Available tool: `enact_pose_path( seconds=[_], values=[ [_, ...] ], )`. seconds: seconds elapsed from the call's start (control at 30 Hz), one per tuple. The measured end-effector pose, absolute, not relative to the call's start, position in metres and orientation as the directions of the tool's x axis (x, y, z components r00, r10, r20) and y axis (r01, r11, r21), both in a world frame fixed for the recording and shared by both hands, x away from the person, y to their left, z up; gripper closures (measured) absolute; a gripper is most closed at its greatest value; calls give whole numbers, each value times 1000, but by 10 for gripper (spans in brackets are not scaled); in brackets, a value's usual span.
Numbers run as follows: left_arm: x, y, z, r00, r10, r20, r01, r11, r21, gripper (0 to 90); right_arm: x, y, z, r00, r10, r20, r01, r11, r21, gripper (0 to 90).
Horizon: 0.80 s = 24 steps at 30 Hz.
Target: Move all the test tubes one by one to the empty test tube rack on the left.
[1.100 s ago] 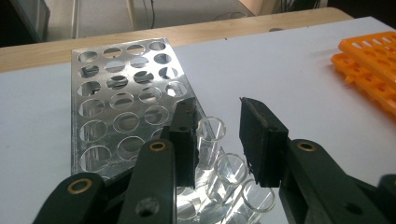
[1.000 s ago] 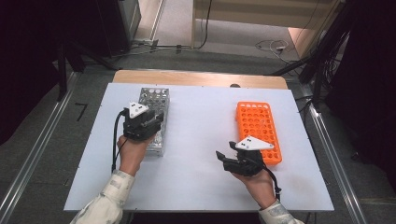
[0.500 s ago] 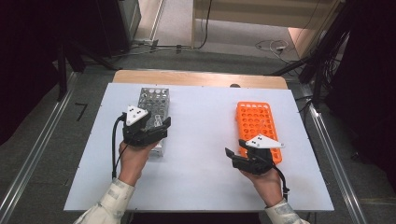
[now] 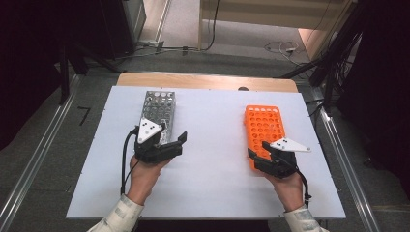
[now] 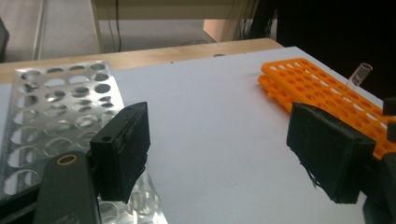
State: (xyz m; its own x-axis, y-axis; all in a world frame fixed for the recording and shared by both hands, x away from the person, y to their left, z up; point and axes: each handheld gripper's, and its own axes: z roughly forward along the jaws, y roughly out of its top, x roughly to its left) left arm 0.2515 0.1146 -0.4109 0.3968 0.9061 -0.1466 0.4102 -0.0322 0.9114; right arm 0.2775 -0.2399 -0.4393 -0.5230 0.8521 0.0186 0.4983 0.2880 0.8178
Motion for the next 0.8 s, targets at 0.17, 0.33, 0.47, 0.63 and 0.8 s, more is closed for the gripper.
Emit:
enact_pose_path(
  seconds=[0.17, 0.33, 0.47, 0.63, 0.8],
  values=[
    [247, 106, -419, 413, 899, -146, 428, -50, 902, 190, 283, -249, -441, -489, 872, 5, 504, 278, 818, 368],
    [244, 102, -423, 430, 893, -137, 435, -72, 898, 190, 288, -256, -444, -462, 887, 4, 509, 262, 820, 368],
    [243, 99, -425, 436, 890, -136, 438, -78, 896, 190, 293, -260, -446, -446, 895, -5, 512, 260, 819, 370],
    [242, 97, -427, 442, 887, -133, 440, -85, 894, 191, 300, -264, -447, -425, 905, 11, 517, 233, 824, 370],
    [242, 93, -430, 451, 883, -130, 447, -97, 889, 190, 310, -267, -448, -390, 921, 0, 518, 219, 827, 396]
  ],
)
